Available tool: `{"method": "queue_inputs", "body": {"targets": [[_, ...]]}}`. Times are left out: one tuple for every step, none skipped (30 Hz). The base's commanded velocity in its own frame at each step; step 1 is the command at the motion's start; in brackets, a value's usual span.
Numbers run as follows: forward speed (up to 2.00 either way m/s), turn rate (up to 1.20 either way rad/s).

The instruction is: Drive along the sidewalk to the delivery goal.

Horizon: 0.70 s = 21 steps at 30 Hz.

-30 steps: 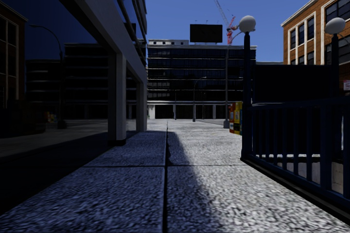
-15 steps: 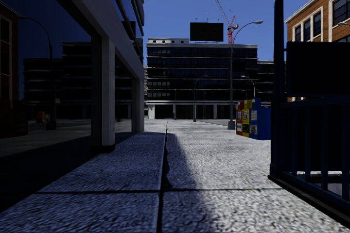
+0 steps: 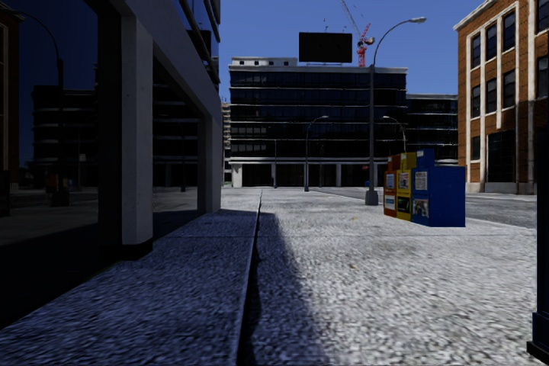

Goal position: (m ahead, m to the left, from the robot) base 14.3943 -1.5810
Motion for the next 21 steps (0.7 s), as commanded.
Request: {"method": "queue_inputs", "body": {"targets": [[2.00,0.00],[2.00,0.00],[2.00,0.00],[2.00,0.00],[2.00,0.00],[2.00,0.00],[2.00,0.00],[2.00,0.00],[2.00,0.00],[2.00,0.00],[2.00,0.00],[2.00,-0.01],[2.00,-0.45],[2.00,-0.69],[2.00,-0.69],[2.00,-0.88],[2.00,-0.97],[2.00,-1.01],[2.00,-1.02],[2.00,-1.04],[2.00,-1.05]]}}
